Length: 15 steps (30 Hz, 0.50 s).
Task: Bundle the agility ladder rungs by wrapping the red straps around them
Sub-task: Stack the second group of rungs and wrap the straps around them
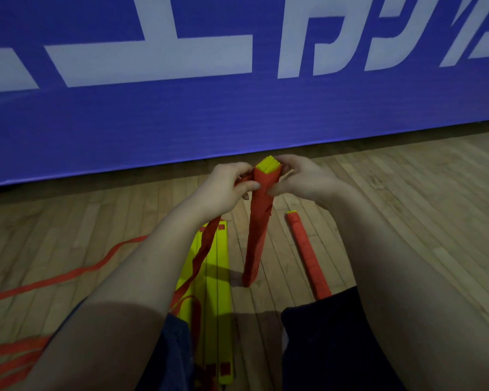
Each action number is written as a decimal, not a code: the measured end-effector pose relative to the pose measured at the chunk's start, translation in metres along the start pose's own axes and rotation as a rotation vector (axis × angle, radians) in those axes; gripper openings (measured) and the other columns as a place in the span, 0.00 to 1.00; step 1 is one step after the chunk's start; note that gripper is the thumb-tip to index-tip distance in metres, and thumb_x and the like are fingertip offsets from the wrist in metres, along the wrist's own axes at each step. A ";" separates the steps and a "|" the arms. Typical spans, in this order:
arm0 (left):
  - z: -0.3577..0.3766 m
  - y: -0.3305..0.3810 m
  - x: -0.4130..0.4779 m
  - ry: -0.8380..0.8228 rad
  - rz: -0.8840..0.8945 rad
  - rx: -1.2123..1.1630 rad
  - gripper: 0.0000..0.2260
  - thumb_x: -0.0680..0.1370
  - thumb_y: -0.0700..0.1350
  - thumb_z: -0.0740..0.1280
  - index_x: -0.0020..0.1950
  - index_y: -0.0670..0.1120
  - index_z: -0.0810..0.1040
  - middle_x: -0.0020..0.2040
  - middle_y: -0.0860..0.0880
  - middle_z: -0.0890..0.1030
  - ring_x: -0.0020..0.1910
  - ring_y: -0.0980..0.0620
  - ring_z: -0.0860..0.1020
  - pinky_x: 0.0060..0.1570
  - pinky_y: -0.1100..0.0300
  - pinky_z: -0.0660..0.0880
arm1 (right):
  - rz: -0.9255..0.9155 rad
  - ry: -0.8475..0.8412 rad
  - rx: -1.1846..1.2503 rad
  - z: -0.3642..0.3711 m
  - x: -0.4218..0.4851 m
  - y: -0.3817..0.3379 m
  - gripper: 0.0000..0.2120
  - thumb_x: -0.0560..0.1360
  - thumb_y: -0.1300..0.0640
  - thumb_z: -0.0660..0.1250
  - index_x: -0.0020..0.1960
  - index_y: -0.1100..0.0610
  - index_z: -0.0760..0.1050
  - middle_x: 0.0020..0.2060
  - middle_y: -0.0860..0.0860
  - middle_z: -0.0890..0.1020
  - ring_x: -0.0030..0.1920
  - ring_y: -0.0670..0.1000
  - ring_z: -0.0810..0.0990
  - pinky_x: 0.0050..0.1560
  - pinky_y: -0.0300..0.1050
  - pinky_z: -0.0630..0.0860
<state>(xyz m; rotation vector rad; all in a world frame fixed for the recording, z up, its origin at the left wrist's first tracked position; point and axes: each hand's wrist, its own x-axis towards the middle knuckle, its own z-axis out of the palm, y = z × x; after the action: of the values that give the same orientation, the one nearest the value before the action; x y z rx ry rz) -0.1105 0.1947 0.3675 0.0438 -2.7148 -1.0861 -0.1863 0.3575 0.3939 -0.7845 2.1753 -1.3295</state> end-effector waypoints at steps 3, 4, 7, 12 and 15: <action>-0.006 -0.003 -0.001 -0.016 -0.026 -0.055 0.06 0.78 0.40 0.67 0.55 0.43 0.78 0.43 0.49 0.80 0.35 0.59 0.79 0.36 0.71 0.73 | 0.068 -0.043 -0.088 0.002 0.007 0.015 0.12 0.70 0.65 0.75 0.47 0.53 0.77 0.37 0.45 0.77 0.35 0.36 0.78 0.41 0.34 0.72; -0.007 -0.004 -0.001 -0.012 -0.034 -0.066 0.06 0.78 0.41 0.66 0.55 0.44 0.78 0.42 0.51 0.80 0.35 0.61 0.79 0.35 0.73 0.72 | 0.115 -0.070 -0.159 0.007 0.010 0.023 0.13 0.69 0.62 0.76 0.49 0.51 0.77 0.40 0.46 0.77 0.41 0.40 0.78 0.45 0.38 0.73; -0.007 -0.004 0.000 -0.029 -0.025 -0.093 0.04 0.79 0.41 0.66 0.53 0.48 0.77 0.39 0.54 0.79 0.33 0.63 0.79 0.35 0.75 0.71 | 0.182 -0.113 -0.183 0.022 0.021 0.048 0.26 0.66 0.57 0.79 0.60 0.53 0.74 0.51 0.50 0.78 0.54 0.49 0.77 0.57 0.44 0.75; -0.003 -0.004 0.000 -0.005 -0.029 -0.077 0.05 0.80 0.42 0.65 0.54 0.47 0.77 0.38 0.55 0.78 0.32 0.65 0.78 0.33 0.75 0.69 | 0.198 -0.195 -0.026 0.039 0.031 0.068 0.24 0.68 0.64 0.77 0.59 0.53 0.71 0.43 0.47 0.79 0.49 0.49 0.78 0.50 0.48 0.78; -0.003 -0.004 0.000 -0.013 -0.038 -0.092 0.04 0.79 0.41 0.65 0.53 0.47 0.76 0.38 0.53 0.79 0.30 0.65 0.77 0.33 0.74 0.70 | 0.175 -0.171 -0.059 0.042 0.034 0.074 0.17 0.67 0.68 0.76 0.47 0.53 0.73 0.39 0.47 0.80 0.44 0.47 0.80 0.45 0.39 0.77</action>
<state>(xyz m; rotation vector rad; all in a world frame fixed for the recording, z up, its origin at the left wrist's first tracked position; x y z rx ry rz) -0.1101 0.1893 0.3668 0.0739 -2.6817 -1.2245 -0.1998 0.3350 0.3065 -0.6855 2.1029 -1.0766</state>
